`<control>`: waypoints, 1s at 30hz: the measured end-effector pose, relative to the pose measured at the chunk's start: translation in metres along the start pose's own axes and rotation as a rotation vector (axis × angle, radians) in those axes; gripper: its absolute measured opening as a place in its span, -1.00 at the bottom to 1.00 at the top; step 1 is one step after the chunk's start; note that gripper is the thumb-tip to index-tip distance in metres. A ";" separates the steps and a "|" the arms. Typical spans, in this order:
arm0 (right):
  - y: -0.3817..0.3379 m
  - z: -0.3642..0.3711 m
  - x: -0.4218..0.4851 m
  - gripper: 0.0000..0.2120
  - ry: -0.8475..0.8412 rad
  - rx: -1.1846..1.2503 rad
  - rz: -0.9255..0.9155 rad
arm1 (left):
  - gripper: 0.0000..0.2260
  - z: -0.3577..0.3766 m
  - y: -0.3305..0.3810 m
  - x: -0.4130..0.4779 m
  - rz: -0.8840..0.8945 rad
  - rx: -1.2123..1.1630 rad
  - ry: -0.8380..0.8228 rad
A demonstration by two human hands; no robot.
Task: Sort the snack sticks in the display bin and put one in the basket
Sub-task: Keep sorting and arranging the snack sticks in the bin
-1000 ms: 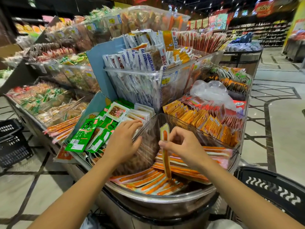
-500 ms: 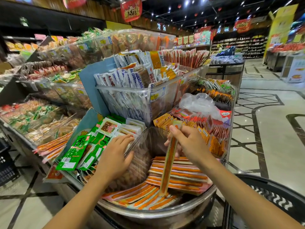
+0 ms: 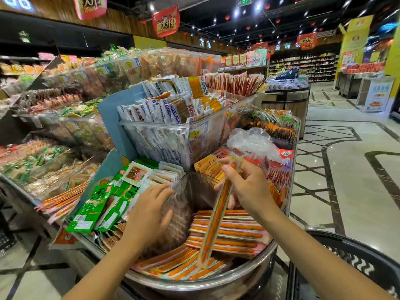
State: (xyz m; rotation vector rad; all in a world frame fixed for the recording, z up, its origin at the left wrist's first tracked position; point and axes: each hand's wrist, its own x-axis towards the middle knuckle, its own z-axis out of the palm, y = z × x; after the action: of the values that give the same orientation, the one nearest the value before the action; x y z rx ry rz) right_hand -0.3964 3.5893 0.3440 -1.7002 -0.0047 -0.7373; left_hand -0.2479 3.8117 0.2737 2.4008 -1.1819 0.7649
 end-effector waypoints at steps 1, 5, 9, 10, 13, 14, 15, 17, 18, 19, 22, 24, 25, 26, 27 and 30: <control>0.000 -0.001 0.000 -0.85 0.009 -0.004 -0.002 | -0.69 -0.002 0.011 -0.003 -0.013 -0.070 -0.006; 0.003 -0.002 0.002 -0.83 0.003 0.036 0.035 | -0.76 -0.005 0.057 -0.019 -0.118 -0.442 -0.244; 0.005 -0.001 0.002 -0.75 0.021 0.066 0.067 | -0.79 0.001 0.066 -0.027 -0.131 -0.595 -0.391; 0.005 -0.001 0.002 -0.74 0.029 0.066 0.076 | -0.79 0.002 0.064 -0.027 -0.145 -0.613 -0.404; 0.003 -0.002 0.002 -0.63 0.048 0.092 0.109 | -0.83 0.004 0.062 -0.027 -0.159 -0.649 -0.443; 0.003 -0.002 0.002 -0.59 0.057 0.096 0.118 | -0.84 0.004 0.063 -0.026 -0.153 -0.649 -0.455; 0.002 -0.003 0.002 -0.56 0.068 0.091 0.121 | -0.87 0.005 0.063 -0.026 -0.150 -0.656 -0.464; 0.005 -0.003 0.002 -0.56 0.090 0.068 0.115 | -0.95 0.004 0.064 -0.026 -0.157 -0.684 -0.476; 0.006 -0.003 0.003 -0.58 0.096 0.067 0.111 | -0.97 0.003 0.064 -0.026 -0.161 -0.696 -0.478; 0.008 -0.002 0.004 -0.60 0.094 0.078 0.113 | -0.97 0.003 0.065 -0.026 -0.165 -0.703 -0.476; 0.015 0.001 0.003 -0.77 0.021 0.124 0.187 | -0.99 0.000 0.066 -0.026 -0.181 -0.729 -0.451; 0.027 0.007 -0.006 -0.89 -0.066 0.005 0.208 | -0.99 -0.001 0.066 -0.025 -0.198 -0.753 -0.424; 0.034 0.011 -0.012 -0.90 -0.112 -0.095 0.198 | -0.99 -0.002 0.066 -0.025 -0.206 -0.762 -0.410; 0.042 0.014 -0.018 -0.90 -0.155 -0.179 0.189 | -0.98 -0.004 0.066 -0.025 -0.215 -0.777 -0.402; 0.047 0.018 -0.023 -0.89 -0.184 -0.228 0.185 | -0.95 -0.005 0.067 -0.025 -0.222 -0.789 -0.400; 0.054 0.022 -0.027 -0.86 -0.196 -0.243 0.196 | -0.88 -0.007 0.067 -0.024 -0.233 -0.821 -0.408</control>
State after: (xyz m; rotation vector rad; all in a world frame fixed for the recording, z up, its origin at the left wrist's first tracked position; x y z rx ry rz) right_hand -0.3875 3.6041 0.2823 -1.9669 0.1180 -0.4357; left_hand -0.3162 3.7904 0.2696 1.9484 -1.0384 -0.2761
